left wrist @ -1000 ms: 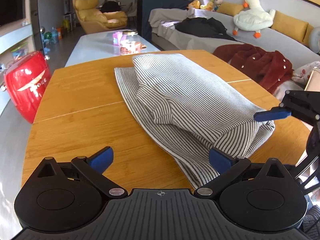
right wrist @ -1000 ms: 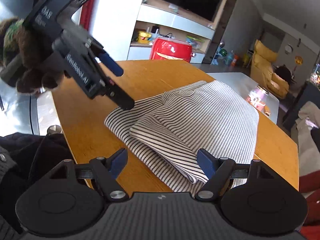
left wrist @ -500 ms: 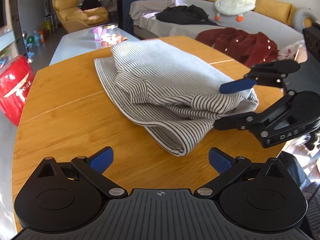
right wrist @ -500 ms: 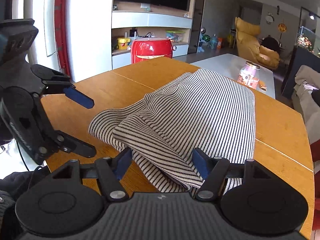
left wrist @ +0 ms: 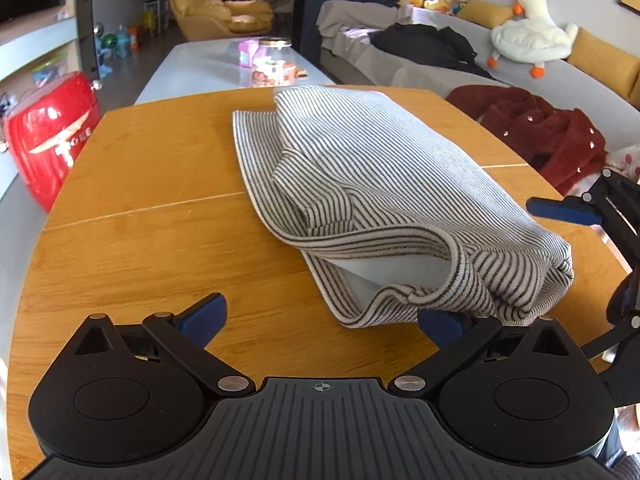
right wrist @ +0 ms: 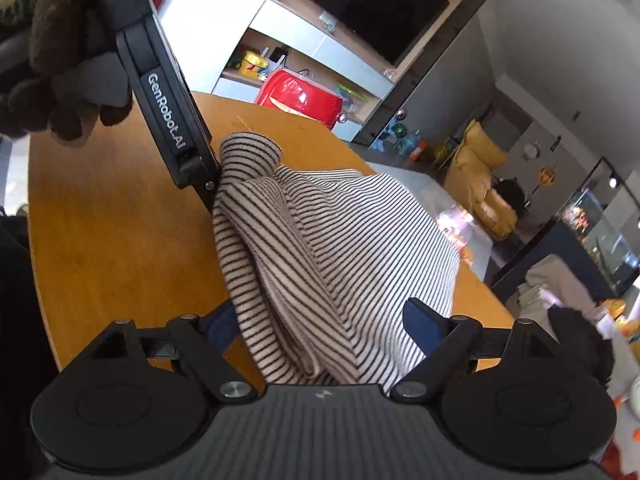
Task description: Fold clothes
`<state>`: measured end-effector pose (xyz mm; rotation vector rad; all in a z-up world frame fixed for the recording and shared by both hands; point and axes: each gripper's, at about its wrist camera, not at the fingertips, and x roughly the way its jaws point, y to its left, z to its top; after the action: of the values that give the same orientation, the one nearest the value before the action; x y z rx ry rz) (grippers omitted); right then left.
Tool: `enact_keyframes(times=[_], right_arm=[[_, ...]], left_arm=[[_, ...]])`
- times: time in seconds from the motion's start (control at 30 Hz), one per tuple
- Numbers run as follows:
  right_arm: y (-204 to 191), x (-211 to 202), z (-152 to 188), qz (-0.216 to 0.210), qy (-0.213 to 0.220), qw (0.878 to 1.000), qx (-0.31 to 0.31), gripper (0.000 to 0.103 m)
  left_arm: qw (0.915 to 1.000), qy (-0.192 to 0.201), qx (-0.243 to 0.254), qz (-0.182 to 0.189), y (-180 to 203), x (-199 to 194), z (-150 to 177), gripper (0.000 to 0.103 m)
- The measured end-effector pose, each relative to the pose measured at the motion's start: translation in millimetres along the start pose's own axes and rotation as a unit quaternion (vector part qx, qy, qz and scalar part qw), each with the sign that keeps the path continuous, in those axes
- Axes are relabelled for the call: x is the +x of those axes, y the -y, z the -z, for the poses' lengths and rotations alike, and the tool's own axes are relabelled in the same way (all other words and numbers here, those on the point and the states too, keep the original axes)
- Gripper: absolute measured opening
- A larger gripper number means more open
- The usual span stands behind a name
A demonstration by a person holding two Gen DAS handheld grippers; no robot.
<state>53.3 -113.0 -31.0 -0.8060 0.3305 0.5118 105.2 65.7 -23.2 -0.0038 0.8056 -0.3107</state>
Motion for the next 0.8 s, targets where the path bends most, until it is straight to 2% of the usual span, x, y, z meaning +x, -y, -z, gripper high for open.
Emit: enact_keyframes(times=[0.07, 0.17, 0.2, 0.23, 0.33, 0.43, 0.5, 0.67, 0.73, 0.8], right_arm=[[-5.4, 6.2, -2.2, 0.013, 0.008, 0.999, -0.037, 0.086], [-9.5, 17.6, -8.8, 0.003, -0.002, 0.997, -0.076, 0.057], [-11.9, 22.5, -10.2, 0.000, -0.011, 0.996, -0.092, 0.039], [-13.1, 27.2, -10.7, 0.002, -0.020, 0.995, -0.101, 0.031], [-9.0, 30.2, -14.0, -0.013, -0.030, 0.994, -0.105, 0.027], [-2.1, 17.7, -24.6, -0.064, -0.047, 0.993, -0.084, 0.026], [1.6, 4.3, -31.8, -0.106, -0.056, 0.990, -0.071, 0.026], [21.5, -46.5, -54.3, -0.182, -0.061, 0.980, -0.059, 0.024], [36.8, -68.9, -68.7, -0.176, -0.043, 0.981, -0.068, 0.023], [56.8, -86.1, -88.2, -0.143, -0.012, 0.986, -0.087, 0.023]], left_arm=[[0.9999, -0.002, -0.009, 0.005, -2.9, 0.5, -0.2, 0.103], [0.9998, 0.000, -0.013, 0.013, -5.1, -2.5, -0.4, 0.103], [0.9998, 0.003, -0.012, 0.017, -5.4, -5.9, -0.4, 0.103], [0.9996, 0.010, -0.013, 0.024, -8.1, -11.3, -1.3, 0.103], [0.9980, 0.039, -0.023, 0.043, -18.3, -29.9, -8.0, 0.103], [0.9966, 0.069, -0.016, 0.042, -23.0, -43.0, -20.8, 0.103], [0.9960, 0.080, 0.012, 0.038, -19.3, -41.0, -31.3, 0.103], [0.9935, 0.062, 0.082, 0.048, -3.7, -5.0, -47.5, 0.103], [0.9924, 0.050, 0.101, 0.048, -3.2, 11.6, -49.7, 0.103], [0.9924, 0.044, 0.103, 0.052, -8.9, 26.3, -52.9, 0.103]])
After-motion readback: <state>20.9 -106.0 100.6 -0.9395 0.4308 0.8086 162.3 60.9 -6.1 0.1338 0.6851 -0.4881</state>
